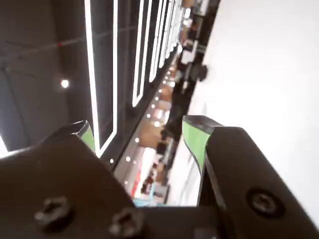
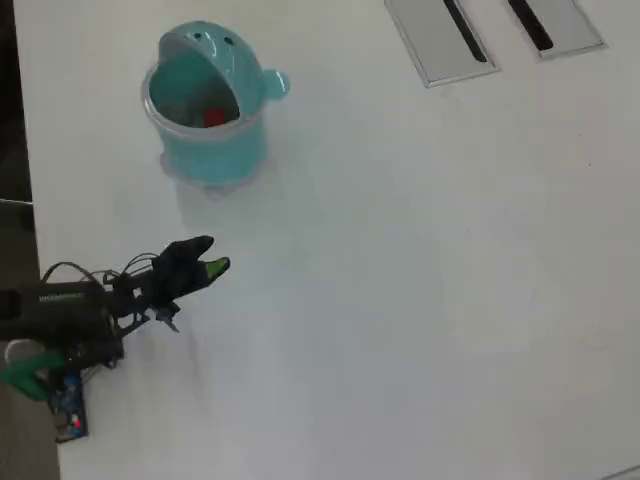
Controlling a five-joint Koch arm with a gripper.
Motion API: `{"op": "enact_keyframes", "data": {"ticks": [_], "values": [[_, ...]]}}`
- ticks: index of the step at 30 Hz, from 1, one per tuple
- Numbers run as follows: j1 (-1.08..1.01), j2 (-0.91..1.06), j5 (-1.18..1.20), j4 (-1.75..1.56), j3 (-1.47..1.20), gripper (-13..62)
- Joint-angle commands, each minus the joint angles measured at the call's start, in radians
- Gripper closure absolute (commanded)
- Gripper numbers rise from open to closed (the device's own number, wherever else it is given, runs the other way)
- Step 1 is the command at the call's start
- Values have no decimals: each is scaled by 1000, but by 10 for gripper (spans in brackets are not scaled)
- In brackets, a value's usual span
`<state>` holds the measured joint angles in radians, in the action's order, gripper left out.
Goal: Grasp RGB lego blocks and put them in the bin one by one.
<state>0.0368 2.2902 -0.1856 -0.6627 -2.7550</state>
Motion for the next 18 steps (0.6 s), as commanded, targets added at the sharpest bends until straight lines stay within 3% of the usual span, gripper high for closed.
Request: {"op": "enact_keyframes", "data": {"ticks": [1, 18], "values": [[0, 72, 11, -120, 21, 172], [-12, 72, 37, -316, -250, 172]]}}
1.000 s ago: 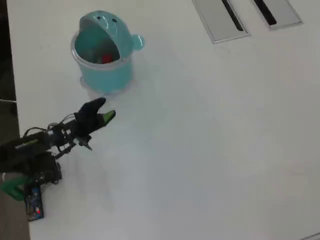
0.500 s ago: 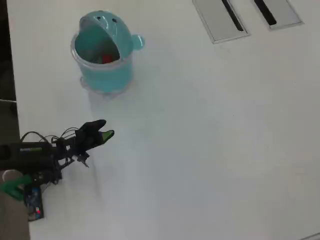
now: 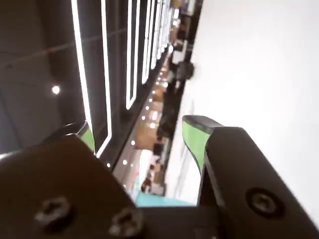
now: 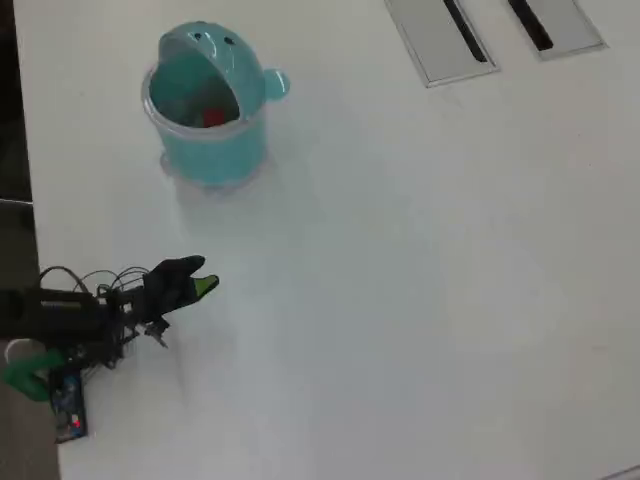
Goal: Grasp RGB lego blocks and put them in the bin one by one.
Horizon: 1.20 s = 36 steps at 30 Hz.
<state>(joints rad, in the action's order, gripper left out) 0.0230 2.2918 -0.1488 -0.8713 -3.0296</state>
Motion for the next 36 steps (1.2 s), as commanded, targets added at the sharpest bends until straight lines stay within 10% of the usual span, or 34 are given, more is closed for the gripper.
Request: {"op": "enact_keyframes", "data": {"ticks": [1, 20, 36], "values": [[2, 71, 3, -117, 12, 172], [9, 71, 29, -215, -141, 159], [-55, 66, 23, 327, -141, 146]]}}
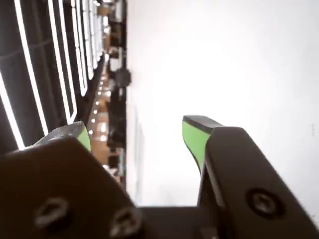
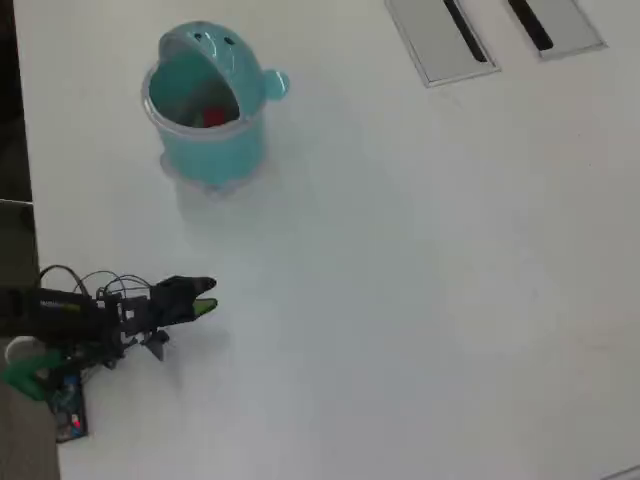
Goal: Grasp RGB lego blocks and put them in the bin one by one.
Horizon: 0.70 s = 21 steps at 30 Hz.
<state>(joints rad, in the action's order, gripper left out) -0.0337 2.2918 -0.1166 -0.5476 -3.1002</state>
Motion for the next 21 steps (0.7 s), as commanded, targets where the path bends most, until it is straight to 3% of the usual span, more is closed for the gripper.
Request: {"op": "enact_keyframes", "data": {"ticks": [1, 21], "values": [[2, 66, -11, 17, -71, 149], [25, 57, 3, 304, -71, 152]]}}
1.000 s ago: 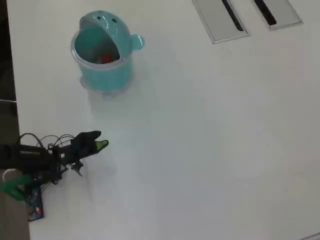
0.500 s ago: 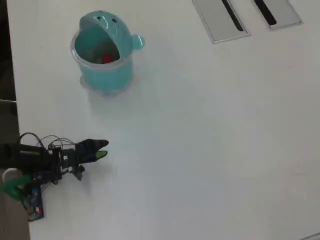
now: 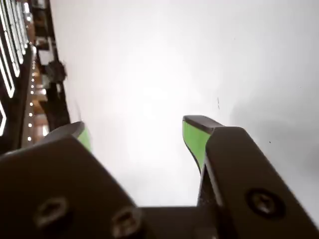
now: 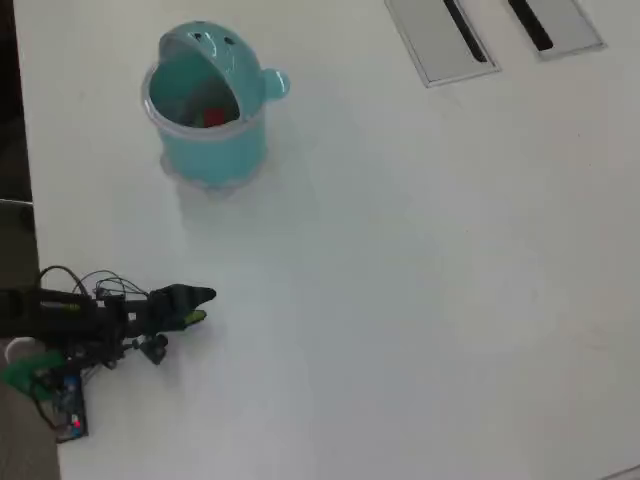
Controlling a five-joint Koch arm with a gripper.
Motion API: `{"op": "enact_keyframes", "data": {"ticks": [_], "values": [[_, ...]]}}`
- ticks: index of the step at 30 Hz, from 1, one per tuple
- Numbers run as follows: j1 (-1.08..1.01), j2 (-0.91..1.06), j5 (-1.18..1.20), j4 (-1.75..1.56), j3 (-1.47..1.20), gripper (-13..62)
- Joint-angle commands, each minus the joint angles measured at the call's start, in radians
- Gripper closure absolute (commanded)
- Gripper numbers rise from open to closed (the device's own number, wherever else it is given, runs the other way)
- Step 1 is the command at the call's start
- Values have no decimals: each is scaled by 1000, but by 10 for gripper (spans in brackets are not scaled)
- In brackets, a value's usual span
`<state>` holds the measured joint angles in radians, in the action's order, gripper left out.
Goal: Grasp RGB lego blocks and put them in the bin one by one.
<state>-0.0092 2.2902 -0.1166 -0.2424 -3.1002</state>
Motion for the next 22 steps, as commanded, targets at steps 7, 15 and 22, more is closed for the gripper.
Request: {"op": "enact_keyframes", "data": {"ticks": [7, 15, 22], "values": [[6, 58, 3, 11, -71, 152], [5, 58, 3, 11, -71, 152], [5, 58, 3, 11, -71, 152]]}}
